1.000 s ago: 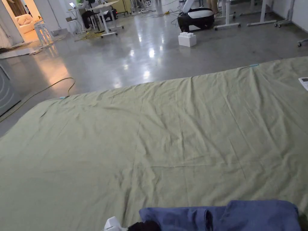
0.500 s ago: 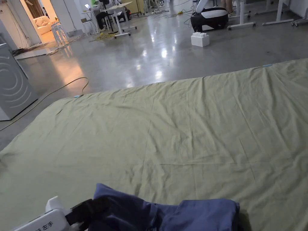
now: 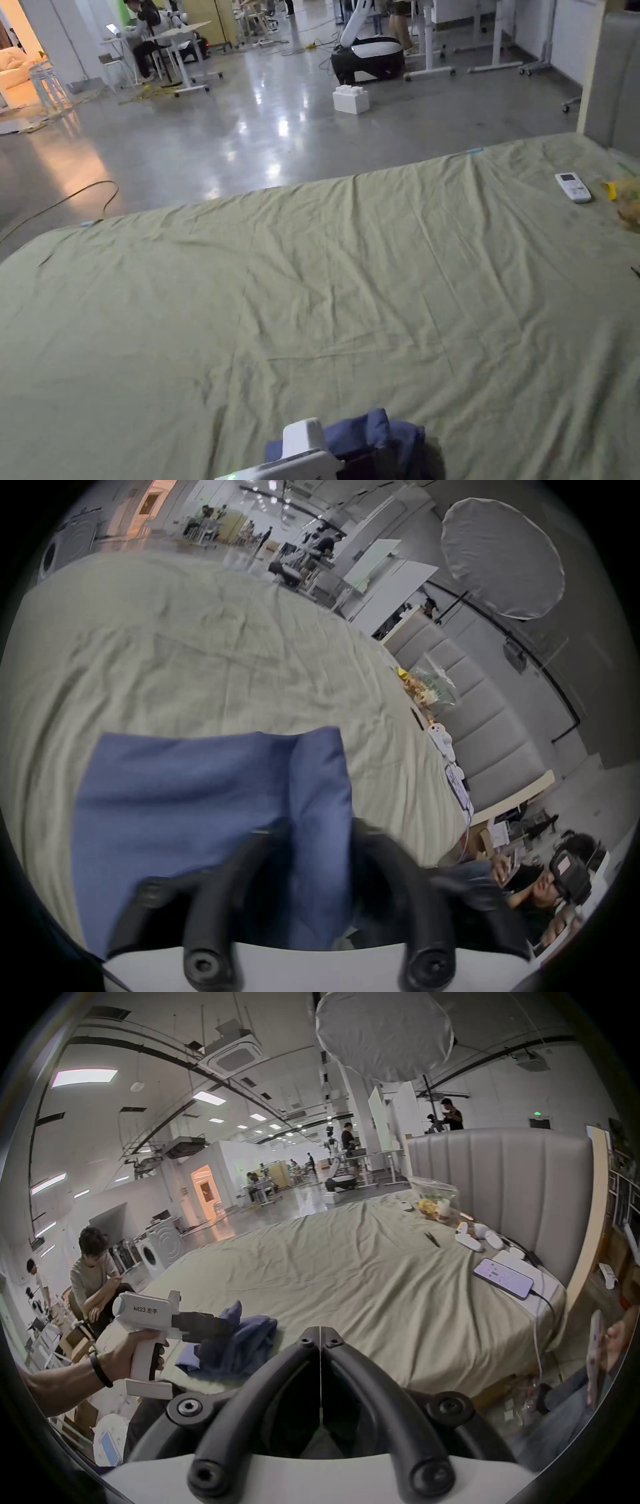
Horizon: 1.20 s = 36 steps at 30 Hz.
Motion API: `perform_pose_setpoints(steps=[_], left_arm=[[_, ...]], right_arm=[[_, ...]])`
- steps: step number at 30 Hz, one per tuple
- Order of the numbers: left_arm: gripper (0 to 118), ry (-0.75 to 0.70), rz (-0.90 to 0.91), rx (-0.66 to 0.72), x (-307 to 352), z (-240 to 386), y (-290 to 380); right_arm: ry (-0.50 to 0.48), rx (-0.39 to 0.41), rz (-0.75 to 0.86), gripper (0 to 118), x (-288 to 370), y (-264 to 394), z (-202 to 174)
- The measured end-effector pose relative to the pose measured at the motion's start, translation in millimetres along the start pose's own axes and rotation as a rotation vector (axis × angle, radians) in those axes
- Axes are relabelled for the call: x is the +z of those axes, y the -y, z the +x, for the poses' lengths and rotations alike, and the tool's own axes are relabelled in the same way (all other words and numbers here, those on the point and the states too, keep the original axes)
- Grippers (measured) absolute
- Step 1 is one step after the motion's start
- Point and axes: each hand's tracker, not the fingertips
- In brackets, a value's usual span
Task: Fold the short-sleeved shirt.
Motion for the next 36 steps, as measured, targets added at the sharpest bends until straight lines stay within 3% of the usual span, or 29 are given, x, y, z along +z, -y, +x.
perform_pose_setpoints(steps=[1, 5, 6, 7, 8, 9, 11, 14, 16, 18, 19, 20, 21, 25, 28, 32, 34, 36], left_arm=[[80, 0.016, 0.023, 0.037, 4.1, -0.6, -0.9], [76, 0.118, 0.193, 0.077, 47.7, -12.9, -8.2], [66, 0.095, 0.198, 0.092, 57.0, -22.3, -9.7], [44, 0.073, 0.209, 0.115, 60.3, -27.9, -9.8], [6, 0.057, 0.223, 0.142, 58.7, -33.2, -8.4], [4, 0.06, 0.206, 0.156, 53.9, -37.6, -7.3], [4, 0.076, 0.176, 0.201, 36.9, -39.1, 0.7], [4, 0.3, 0.044, 0.255, -6.1, -32.5, 15.8], [4, 0.229, -0.031, 0.252, -36.4, -27.4, 26.8], [0, 0.033, -0.128, 0.18, -67.1, -27.4, 37.3], [0, 0.053, -0.102, 0.167, -70.8, -30.1, 41.3], [0, 0.145, -0.019, 0.195, -63.7, -28.8, 40.3], [0, 0.076, -0.041, 0.191, -59.7, -21.3, 37.1], [0, 0.075, -0.001, 0.016, -32.7, -2.9, 30.0], [0, 0.182, 0.129, 0.073, 19.4, -10.6, 30.6], [0, 0.113, 0.189, 0.106, 84.4, -33.7, 49.2], [0, 0.083, 0.208, 0.104, 108.5, -47.5, 60.4], [1, 0.05, 0.197, 0.125, 124.8, -60.5, 68.5]], right_arm=[[0.01, -0.005, -0.001, 0, 1.4, 2.1, 4.6], [0.026, -0.051, -0.005, 0, 2.9, 8.0, 18.9], [0.022, -0.077, -0.008, 0, 1.0, 9.6, 22.0], [0.018, -0.105, -0.012, 0, -1.7, 10.6, 23.5], [0.016, -0.128, -0.012, 0, -4.8, 11.7, 24.3], [0.01, -0.133, -0.011, 0, -7.6, 11.8, 24.0], [0.002, -0.132, -0.011, 0, -11.8, 11.1, 19.5], [-0.022, -0.101, -0.017, 0, -14.2, 8.9, 10.1], [-0.026, -0.075, -0.031, 0, -15.2, 8.1, 4.2], [-0.029, -0.043, -0.048, 0, -14.5, 9.9, -1.1], [-0.031, -0.035, -0.056, 0, -14.9, 10.7, -3.3], [-0.037, -0.028, -0.065, 0, -16.1, 12.3, -6.1], [-0.042, -0.024, -0.076, 0, -18.1, 13.8, -9.8], [-0.123, 0.001, -0.15, 0, -45.9, 19.3, -27.3], [-0.245, -0.014, -0.225, 0, -86.7, 24.4, -51.5], [-0.452, -0.027, -0.298, 0, -165.2, 27.3, -99.3], [-0.423, -0.031, -0.342, 0, -208.1, 27.9, -119.1], [-0.341, 0.059, -0.426, 0, -256.8, 31.1, -137.9]])
